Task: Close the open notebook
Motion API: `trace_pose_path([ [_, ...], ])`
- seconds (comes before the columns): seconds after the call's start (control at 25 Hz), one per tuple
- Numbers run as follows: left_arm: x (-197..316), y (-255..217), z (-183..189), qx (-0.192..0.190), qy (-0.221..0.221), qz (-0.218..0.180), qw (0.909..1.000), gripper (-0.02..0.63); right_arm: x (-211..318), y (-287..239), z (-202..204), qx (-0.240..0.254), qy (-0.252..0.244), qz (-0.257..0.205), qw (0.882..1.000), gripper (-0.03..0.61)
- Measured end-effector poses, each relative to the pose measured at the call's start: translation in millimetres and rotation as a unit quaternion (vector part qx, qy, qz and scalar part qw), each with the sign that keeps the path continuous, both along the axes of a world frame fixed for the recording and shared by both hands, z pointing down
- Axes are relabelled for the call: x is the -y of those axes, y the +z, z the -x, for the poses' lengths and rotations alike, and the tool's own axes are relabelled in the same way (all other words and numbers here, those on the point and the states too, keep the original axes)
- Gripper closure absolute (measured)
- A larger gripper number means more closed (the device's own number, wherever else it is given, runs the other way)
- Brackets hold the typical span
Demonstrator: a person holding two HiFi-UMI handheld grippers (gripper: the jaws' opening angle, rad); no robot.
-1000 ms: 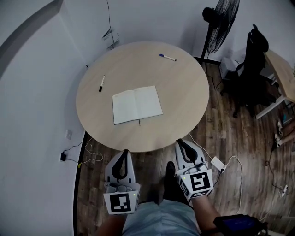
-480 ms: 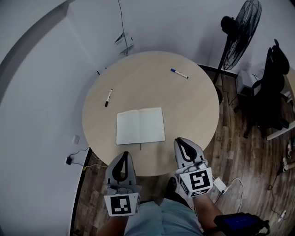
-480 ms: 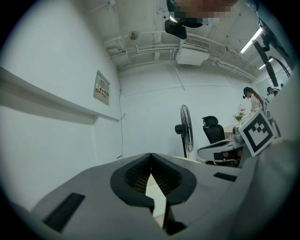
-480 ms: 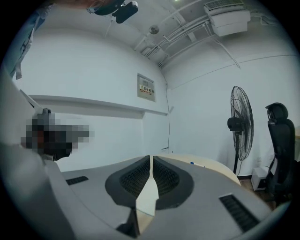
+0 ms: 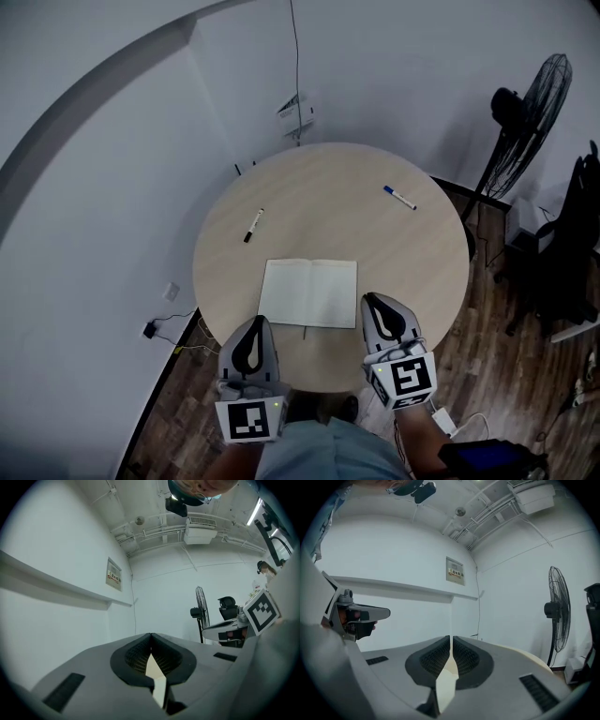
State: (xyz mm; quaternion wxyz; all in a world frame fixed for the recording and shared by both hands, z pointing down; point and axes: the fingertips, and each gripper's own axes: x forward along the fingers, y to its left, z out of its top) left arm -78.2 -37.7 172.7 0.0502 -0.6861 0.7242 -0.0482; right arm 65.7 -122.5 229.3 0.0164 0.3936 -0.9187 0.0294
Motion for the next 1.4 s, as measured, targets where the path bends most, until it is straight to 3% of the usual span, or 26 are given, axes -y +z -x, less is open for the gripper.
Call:
trace_pose_path([
  [0.32,45.4,27.2,61.7,-0.019,-0.021,0.014,0.9995,0.595,45.1,10.9,55.1,-0.016,-0.017,0.0,1.0,0.529],
  [0.68,117.3,117.9,133.3,-0.053,-0.027,0.088,0.9944,0.595,118.1,68.9,114.2,-0.041,-0.019,0.036,0.998,0.529],
  [0.96,127.8,218.0,160.9,-0.086,-0.023,0.185,0.9787,0.594,133.3,150.0,140.0,-0.079,-0.02,0.113,0.99,0.529],
  [1.4,122.8,344.1,183.4,-0.142,-0.023,0.287,0.947,0.585,149.9,240.4,173.5,-0.11,-0.024,0.164,0.98,0.529],
])
